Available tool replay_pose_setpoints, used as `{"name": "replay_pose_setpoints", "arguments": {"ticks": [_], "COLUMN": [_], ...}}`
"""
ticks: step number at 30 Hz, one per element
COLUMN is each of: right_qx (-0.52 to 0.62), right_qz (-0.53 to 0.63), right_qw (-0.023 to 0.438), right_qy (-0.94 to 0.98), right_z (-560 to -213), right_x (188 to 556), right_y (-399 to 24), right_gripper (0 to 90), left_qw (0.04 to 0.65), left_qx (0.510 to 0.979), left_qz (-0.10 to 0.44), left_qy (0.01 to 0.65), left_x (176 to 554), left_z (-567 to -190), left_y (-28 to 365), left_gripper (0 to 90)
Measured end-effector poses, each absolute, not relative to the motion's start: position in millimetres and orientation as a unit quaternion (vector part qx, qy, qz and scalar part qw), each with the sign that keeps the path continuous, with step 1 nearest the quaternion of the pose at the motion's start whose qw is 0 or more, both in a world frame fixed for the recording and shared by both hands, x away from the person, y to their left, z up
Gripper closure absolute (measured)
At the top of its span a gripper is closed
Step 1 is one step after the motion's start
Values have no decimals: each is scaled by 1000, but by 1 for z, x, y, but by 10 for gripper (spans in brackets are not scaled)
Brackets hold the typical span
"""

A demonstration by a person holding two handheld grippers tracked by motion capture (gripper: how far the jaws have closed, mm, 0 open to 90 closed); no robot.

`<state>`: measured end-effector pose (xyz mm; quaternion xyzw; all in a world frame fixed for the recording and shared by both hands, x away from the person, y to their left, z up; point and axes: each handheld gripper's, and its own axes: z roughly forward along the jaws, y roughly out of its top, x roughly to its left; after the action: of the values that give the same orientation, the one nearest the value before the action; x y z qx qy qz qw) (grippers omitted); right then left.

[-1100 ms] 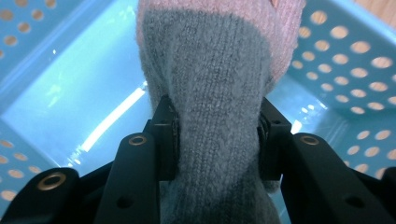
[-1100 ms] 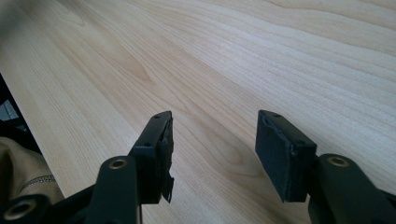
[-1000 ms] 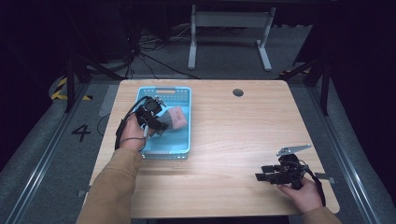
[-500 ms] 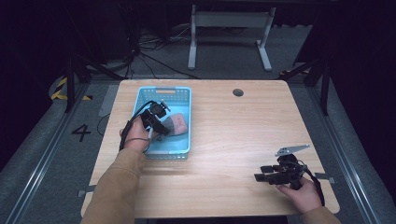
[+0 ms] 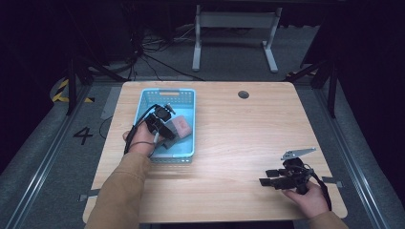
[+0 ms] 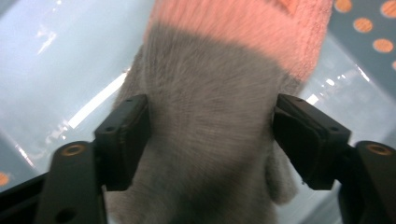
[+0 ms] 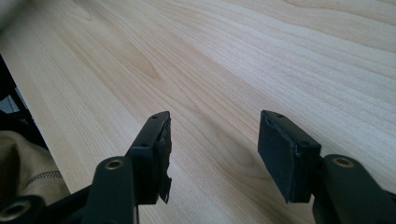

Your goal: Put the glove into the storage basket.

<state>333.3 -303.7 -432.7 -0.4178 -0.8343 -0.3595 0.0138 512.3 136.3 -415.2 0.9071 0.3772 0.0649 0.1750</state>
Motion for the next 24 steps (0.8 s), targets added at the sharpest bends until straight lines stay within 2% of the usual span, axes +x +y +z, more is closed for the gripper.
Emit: {"name": "replay_pose_setpoints", "arguments": {"ticks": [4, 12, 24], "right_qx": [-414, -402, -389], "right_qz": [-361, -361, -359], "right_qw": [15, 18, 9], "right_qy": [-835, -841, -848], "right_z": [-433, -431, -429], "right_x": [335, 342, 362], "right_y": [-302, -293, -284], "right_gripper": [452, 454, 461], "left_qw": [183, 238, 295], "left_qx": [902, 885, 878], "left_qz": [97, 127, 153], "left_qy": [379, 380, 344], "left_x": [507, 488, 429], "left_z": [-407, -380, -343], "left_y": [138, 146, 144], "left_gripper": [159, 159, 275]}}
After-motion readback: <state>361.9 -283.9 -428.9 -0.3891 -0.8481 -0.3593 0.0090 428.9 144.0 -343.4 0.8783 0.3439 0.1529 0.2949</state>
